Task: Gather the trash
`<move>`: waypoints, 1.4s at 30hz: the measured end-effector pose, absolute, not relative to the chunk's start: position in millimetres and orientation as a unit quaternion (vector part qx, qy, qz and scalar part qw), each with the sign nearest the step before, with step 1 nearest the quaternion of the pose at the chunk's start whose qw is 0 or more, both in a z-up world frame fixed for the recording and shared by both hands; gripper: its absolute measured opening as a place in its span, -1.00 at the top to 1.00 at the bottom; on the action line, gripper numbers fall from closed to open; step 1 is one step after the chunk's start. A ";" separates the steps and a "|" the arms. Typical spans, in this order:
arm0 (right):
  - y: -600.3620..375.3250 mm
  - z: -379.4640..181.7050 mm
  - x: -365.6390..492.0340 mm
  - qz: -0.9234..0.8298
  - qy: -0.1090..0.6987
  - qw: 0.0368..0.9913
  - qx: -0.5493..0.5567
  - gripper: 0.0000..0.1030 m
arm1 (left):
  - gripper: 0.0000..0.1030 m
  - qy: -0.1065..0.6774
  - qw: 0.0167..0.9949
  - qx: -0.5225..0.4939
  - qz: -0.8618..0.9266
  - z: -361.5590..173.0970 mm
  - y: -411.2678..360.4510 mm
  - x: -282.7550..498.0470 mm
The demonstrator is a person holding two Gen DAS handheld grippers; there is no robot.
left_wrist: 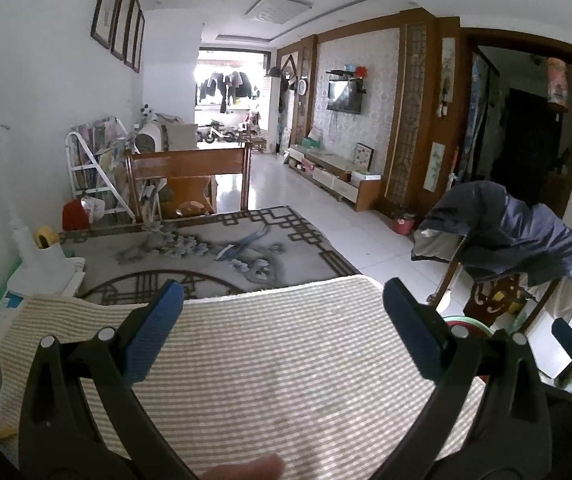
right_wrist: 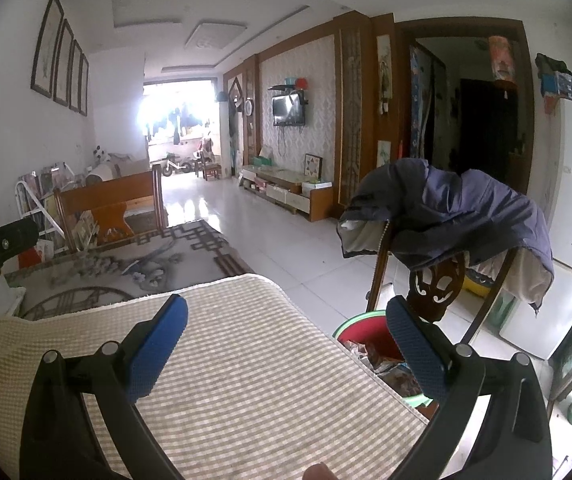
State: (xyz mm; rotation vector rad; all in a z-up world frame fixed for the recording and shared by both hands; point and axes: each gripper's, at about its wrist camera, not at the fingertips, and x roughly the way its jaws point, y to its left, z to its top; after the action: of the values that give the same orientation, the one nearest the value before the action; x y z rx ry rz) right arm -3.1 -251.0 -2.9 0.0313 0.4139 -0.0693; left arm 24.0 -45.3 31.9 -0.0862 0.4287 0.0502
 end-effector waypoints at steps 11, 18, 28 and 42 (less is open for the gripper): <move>-251.5 -9.9 -1.2 -0.028 0.218 0.975 0.014 -0.86 | -0.89 0.219 0.974 -0.048 0.019 32.0 -41.9 24.0; -251.9 -10.1 1.3 -0.028 0.223 0.974 0.013 -0.86 | -0.89 0.228 0.972 -0.052 0.016 29.1 -42.7 25.8; -253.4 -15.7 4.8 -0.022 0.234 0.972 0.012 -0.86 | -0.90 0.246 0.968 -0.057 0.015 25.0 -42.4 30.5; -236.8 -74.5 55.3 0.031 0.328 0.944 -0.008 -0.86 | -0.90 0.291 0.953 -0.082 0.013 3.2 -30.9 36.8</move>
State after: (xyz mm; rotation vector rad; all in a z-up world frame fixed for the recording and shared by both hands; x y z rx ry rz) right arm 55.3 -236.8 -74.5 -0.0171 0.6681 0.0624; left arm 36.8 -30.9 3.2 -0.1666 0.5905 0.0256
